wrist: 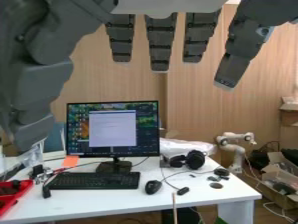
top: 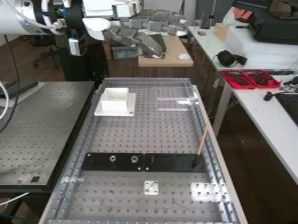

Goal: Grab the smaller nut and place it in the white container

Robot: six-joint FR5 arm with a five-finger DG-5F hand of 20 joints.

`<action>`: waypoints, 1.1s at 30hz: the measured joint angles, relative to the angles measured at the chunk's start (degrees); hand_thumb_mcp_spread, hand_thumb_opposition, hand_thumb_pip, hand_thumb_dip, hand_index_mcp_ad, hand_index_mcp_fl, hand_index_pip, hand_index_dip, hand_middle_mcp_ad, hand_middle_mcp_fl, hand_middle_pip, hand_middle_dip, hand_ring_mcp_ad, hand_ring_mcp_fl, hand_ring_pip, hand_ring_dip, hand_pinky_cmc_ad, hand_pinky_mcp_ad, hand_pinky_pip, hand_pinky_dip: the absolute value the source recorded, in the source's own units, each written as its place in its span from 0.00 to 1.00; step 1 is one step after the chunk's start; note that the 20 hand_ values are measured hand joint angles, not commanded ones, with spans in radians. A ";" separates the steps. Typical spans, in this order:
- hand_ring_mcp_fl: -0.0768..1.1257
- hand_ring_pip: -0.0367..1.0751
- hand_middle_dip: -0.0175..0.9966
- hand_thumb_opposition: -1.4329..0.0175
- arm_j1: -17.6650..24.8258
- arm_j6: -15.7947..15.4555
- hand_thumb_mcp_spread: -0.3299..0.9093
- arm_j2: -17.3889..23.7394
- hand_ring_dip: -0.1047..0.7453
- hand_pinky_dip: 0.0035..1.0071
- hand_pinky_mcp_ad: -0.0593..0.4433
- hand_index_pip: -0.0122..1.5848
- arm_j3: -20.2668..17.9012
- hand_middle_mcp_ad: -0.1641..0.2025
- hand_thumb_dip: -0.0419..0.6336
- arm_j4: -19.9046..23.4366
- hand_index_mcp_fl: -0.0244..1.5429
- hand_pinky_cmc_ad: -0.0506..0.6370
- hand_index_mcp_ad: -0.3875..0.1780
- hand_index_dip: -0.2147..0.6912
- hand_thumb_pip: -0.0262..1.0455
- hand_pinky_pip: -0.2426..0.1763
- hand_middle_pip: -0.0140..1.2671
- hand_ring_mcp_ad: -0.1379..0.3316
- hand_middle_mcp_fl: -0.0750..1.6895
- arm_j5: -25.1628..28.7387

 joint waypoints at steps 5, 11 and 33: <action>0.07 0.11 0.24 0.51 -0.05 0.22 0.47 -0.04 0.23 0.61 0.77 0.08 0.14 0.65 0.25 -0.13 0.05 0.70 0.46 0.40 0.45 0.32 0.11 0.59 0.07 -0.18; 0.07 0.11 0.24 0.51 -0.17 0.50 0.47 -0.06 0.23 0.61 0.77 0.08 0.18 0.65 0.25 -0.61 0.05 0.70 0.46 0.40 0.45 0.32 0.11 0.59 0.07 -0.19; 0.07 0.11 0.24 0.51 -0.52 1.18 0.47 -0.26 0.23 0.61 0.77 0.08 0.19 0.65 0.25 -1.84 0.05 0.70 0.46 0.40 0.45 0.32 0.11 0.60 0.07 -3.78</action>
